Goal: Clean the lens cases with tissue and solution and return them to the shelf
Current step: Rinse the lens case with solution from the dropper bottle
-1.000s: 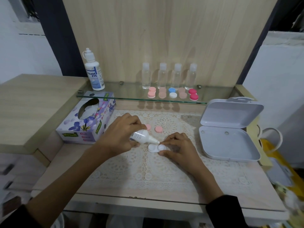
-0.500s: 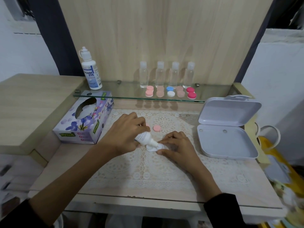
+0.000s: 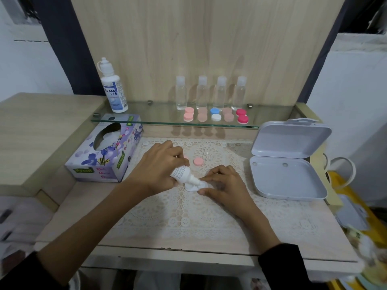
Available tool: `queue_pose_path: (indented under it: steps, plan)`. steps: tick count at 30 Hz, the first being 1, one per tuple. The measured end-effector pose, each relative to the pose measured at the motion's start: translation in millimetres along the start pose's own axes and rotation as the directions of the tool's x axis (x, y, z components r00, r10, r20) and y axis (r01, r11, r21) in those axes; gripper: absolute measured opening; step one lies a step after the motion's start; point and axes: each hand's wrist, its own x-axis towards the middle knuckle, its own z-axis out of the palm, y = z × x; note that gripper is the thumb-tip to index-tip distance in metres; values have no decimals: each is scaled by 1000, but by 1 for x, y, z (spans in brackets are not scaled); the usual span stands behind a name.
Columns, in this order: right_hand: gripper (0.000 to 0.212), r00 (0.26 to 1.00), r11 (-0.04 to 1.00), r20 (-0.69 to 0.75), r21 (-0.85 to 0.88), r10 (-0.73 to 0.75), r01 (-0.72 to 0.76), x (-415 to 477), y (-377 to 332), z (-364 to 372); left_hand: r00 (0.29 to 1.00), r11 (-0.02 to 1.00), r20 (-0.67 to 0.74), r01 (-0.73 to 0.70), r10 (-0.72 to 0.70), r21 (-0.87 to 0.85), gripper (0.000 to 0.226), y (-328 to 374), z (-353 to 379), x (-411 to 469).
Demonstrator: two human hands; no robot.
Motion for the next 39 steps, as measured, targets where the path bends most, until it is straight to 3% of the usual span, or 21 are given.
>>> queue_pose_path:
  steps: [11, 17, 20, 23, 25, 28, 33, 39]
  plan:
    - [45, 1000, 1000, 10, 1, 6, -6, 1, 0, 0, 1000, 999, -21, 19, -19, -26, 56, -1, 2, -4]
    - [44, 1000, 1000, 9, 20, 15, -16, 0, 0, 0, 974, 964, -28, 220, -226, -149, 62, -10, 16, -28]
    - [44, 1000, 999, 7, 27, 22, -22, 0, 0, 0, 903, 872, -63, 391, -426, -296, 60, -13, 22, -41]
    - [42, 1000, 999, 10, 29, 27, -27, 0, 1, 0, 751, 654, -79, 511, -655, -558, 58, -11, 27, -47]
    - [40, 1000, 999, 10, 27, 24, -24, 0, 1, 0, 661, 509, -56, 518, -748, -687, 57, -11, 30, -47]
    - [37, 1000, 999, 5, 29, 15, -15, 0, 1, 0, 582, 380, -48, 464, -812, -800, 52, -11, 34, -45]
    - [39, 1000, 999, 11, 30, 22, -22, 0, 0, -1, 513, 282, -49, 385, -857, -879, 56, -11, 43, -44]
    - [34, 1000, 999, 13, 16, 29, -29, 1, 1, -1, 503, 210, -11, 340, -864, -917, 61, -3, 47, -45]
